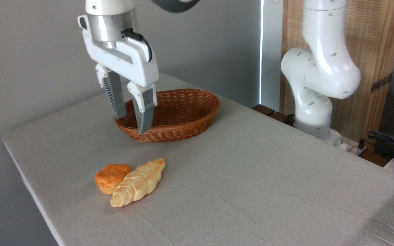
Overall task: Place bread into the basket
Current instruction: 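Move the open gripper from above the basket down toward the orange roll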
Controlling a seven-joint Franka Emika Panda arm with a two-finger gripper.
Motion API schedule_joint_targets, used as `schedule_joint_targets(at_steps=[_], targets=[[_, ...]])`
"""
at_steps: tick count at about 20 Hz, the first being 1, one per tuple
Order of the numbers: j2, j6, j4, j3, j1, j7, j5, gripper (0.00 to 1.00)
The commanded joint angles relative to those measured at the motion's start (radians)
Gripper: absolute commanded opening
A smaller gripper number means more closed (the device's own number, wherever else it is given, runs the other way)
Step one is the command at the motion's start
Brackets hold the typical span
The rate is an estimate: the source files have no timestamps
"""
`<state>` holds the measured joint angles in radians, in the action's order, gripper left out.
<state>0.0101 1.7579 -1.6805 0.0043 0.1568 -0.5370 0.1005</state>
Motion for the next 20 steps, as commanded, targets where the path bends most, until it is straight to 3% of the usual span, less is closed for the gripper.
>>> schedule_joint_targets(at_steps=[1, 3, 6, 10, 13, 16, 20], targets=[[0.002, 0.222, -0.129, 0.006, 0.107, 0.173, 0.019, 1.0], [0.019, 0.34, -0.186, 0.005, 0.15, 0.212, 0.013, 1.0], [0.033, 0.373, -0.197, 0.006, 0.167, 0.174, 0.001, 1.0], [0.034, 0.425, -0.2, 0.006, 0.165, -0.093, -0.077, 1.0], [0.059, 0.472, -0.218, 0.008, 0.162, -0.245, -0.085, 1.0], [0.071, 0.601, -0.278, 0.008, 0.164, -0.354, -0.091, 1.0], [0.09, 0.621, -0.295, 0.008, 0.159, -0.532, -0.093, 1.0]])
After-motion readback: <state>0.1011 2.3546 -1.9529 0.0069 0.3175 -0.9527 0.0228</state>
